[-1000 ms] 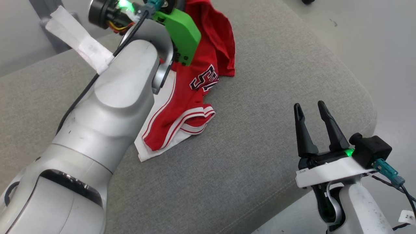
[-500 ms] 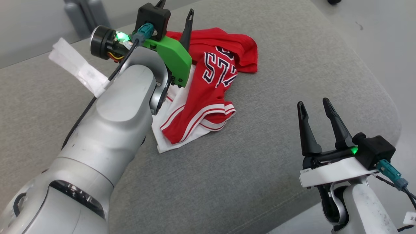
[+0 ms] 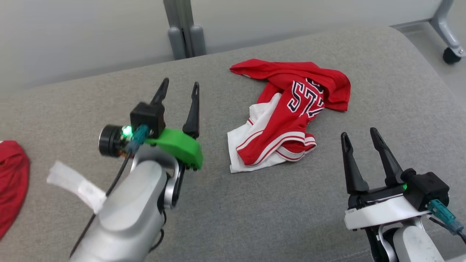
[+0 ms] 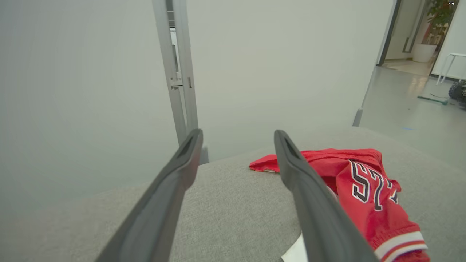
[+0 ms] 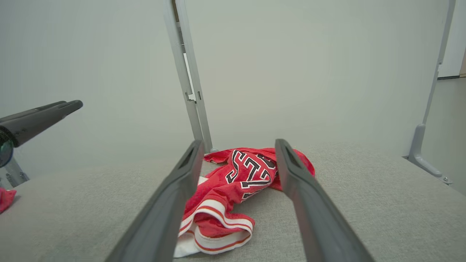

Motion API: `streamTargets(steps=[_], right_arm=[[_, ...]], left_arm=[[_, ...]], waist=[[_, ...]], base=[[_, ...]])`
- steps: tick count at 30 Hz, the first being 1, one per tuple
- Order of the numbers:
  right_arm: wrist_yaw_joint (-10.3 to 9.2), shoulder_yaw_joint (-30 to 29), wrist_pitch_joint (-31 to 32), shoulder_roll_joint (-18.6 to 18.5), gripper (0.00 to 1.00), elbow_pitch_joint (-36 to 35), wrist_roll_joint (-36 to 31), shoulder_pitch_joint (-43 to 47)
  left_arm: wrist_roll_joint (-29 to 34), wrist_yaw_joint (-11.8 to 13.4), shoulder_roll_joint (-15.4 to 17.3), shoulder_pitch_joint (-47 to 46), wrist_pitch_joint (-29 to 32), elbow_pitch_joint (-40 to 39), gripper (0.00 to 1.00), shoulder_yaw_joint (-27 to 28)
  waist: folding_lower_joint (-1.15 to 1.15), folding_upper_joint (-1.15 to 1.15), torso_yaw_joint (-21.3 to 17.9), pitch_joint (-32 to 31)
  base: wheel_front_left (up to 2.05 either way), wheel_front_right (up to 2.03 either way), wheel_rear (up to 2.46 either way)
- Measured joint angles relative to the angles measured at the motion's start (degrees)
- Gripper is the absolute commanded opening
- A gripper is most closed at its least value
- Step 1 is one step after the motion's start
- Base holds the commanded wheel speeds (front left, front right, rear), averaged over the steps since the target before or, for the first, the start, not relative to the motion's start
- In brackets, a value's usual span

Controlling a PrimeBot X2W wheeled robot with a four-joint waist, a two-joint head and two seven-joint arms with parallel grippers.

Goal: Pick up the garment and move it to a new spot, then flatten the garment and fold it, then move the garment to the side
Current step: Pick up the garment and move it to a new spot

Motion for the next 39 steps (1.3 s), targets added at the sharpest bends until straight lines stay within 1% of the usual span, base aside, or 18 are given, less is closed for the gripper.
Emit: streamTargets(steps=[2,6,8,10,12,15,17,23,28,34,39], right_arm=[[0.0,0.0,0.0,-0.1,1.0,-0.3,-0.4,0.9],[-0.01,-1.2,0.0,-0.1,1.0,-1.0,-0.3,1.9],[-0.01,-1.3,0.0,-0.1,1.0,-1.2,-0.3,2.2],[-0.01,-0.8,0.0,0.0,1.0,-1.2,-0.2,2.7],[-0.01,-0.4,0.0,0.0,1.0,-1.2,-0.2,3.1],[-0.01,-0.1,0.0,0.0,1.0,-1.2,0.1,3.1],[0.0,-0.1,0.0,0.0,1.0,-1.2,0.2,3.1],[-0.01,-0.4,0.0,0.0,1.0,-1.0,0.5,3.6],[-0.01,-0.3,0.0,0.1,1.0,-0.8,0.5,3.8],[-0.01,-0.4,0.0,0.0,1.0,-0.6,0.5,3.8],[0.0,-0.9,0.0,-0.1,1.0,-0.3,0.4,3.9]], left_arm=[[1.9,2.1,1.0,6.1,0.0,-6.2,1.0,2.1],[6.2,4.9,1.9,16.2,0.0,-16.1,1.0,5.8],[7.5,5.8,1.6,20.1,0.0,-19.4,1.0,8.1],[10.8,6.2,1.6,23.2,0.0,-21.9,1.0,9.4],[11.3,6.3,0.3,26.2,-0.1,-23.5,1.0,11.6],[14.3,5.7,-0.5,29.9,-0.1,-25.1,1.0,13.5],[14.6,5.1,-2.0,32.1,-0.1,-25.7,1.0,16.3],[17.9,2.0,-4.4,37.0,0.0,-25.9,1.0,21.0],[18.6,-0.4,-6.0,38.8,-0.1,-25.0,1.0,24.9],[19.6,-3.1,-6.7,39.6,0.0,-24.3,1.0,26.5],[20.1,-4.4,-6.8,39.6,-0.1,-23.4,1.0,26.2]], waist=[[0.0,0.0,1.2,-1.3],[0.0,0.0,3.7,-3.2],[0.0,0.0,4.6,-4.0],[0.0,0.0,5.3,-4.8],[0.0,0.0,5.8,-5.4],[0.0,0.0,6.1,-5.9],[0.0,0.0,6.0,-6.0],[0.0,0.0,5.9,-5.8],[0.0,0.0,6.3,-5.7],[0.0,0.0,6.8,-5.6],[0.0,0.0,7.6,-5.4]], base=[[0.0,0.0,0.0],[0.0,0.0,0.0],[0.0,0.0,0.0],[0.0,0.0,0.0],[0.0,0.0,0.0],[0.0,0.0,0.0],[0.0,0.0,0.0],[0.0,0.0,0.0],[0.0,0.0,0.0],[0.0,0.0,0.0],[0.0,0.0,0.0]])
